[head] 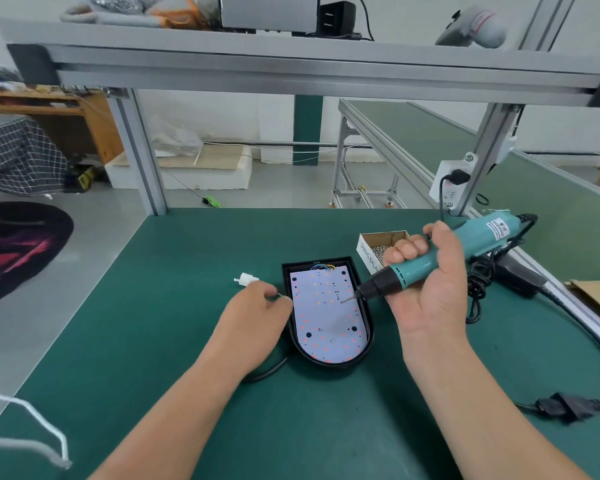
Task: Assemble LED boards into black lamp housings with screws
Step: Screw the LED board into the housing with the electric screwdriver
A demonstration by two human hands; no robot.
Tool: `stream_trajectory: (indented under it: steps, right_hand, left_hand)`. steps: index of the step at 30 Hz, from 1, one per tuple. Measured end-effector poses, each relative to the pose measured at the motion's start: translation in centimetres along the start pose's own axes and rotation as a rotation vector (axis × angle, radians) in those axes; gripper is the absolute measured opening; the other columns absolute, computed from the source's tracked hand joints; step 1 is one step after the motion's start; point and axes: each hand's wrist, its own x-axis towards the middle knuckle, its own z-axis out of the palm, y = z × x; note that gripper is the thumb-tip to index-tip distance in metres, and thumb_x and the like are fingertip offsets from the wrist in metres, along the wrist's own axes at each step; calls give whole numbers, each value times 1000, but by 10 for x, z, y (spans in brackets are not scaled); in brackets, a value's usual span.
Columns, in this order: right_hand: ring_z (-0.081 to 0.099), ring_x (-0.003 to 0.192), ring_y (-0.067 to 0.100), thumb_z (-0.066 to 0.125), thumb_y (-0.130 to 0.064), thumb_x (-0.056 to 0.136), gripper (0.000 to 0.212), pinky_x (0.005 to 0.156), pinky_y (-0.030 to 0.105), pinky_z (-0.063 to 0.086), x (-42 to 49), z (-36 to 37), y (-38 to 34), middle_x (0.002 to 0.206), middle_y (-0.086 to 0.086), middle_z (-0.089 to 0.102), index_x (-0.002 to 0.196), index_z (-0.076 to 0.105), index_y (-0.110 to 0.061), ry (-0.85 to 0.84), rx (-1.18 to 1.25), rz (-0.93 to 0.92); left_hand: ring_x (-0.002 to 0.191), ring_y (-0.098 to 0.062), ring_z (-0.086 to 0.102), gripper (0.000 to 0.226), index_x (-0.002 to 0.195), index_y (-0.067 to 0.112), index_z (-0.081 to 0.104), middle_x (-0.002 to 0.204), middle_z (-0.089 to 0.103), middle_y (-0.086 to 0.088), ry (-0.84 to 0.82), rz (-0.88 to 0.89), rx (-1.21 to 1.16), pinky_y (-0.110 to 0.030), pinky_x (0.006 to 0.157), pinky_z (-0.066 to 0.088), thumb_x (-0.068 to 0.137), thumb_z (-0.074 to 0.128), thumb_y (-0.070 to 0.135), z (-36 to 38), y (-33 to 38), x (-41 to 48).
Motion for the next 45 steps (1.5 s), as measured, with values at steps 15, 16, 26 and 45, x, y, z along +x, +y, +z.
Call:
stream_trajectory:
  steps: [15,16,26,45]
  right_hand:
    - [45,61,13,63,-16,100,13,60,26,46,-5,5,-5,71,-3,43,88,59,-16,-23,13,14]
    - [46,61,13,63,-16,100,12,60,25,46,-5,5,-6,71,-3,43,88,58,-16,-22,17,12]
    - [44,60,13,61,-15,100,12,59,26,46,-9,11,-10,71,-3,42,89,57,-16,-85,65,11]
    - [45,59,11,58,-17,101,13,59,25,45,-16,14,-6,71,-4,42,89,55,-18,-149,18,3]
  left_hand:
    - [61,-14,66,21,120,-5,58,96,77,-17,-215,-216,-1185,-20,48,52,108,41,-5,-7,14,-10]
    - [62,-16,67,17,119,-1,55,102,79,-19,-215,-156,-1083,-23,49,53,110,41,-1,-6,15,-12]
    - [67,-20,60,21,107,32,85,83,74,-10,-316,130,-592,-25,57,50,90,74,28,6,13,-28]
    - [91,-32,80,15,98,18,84,103,80,-19,-376,83,-840,-29,68,63,96,75,6,16,17,-34]
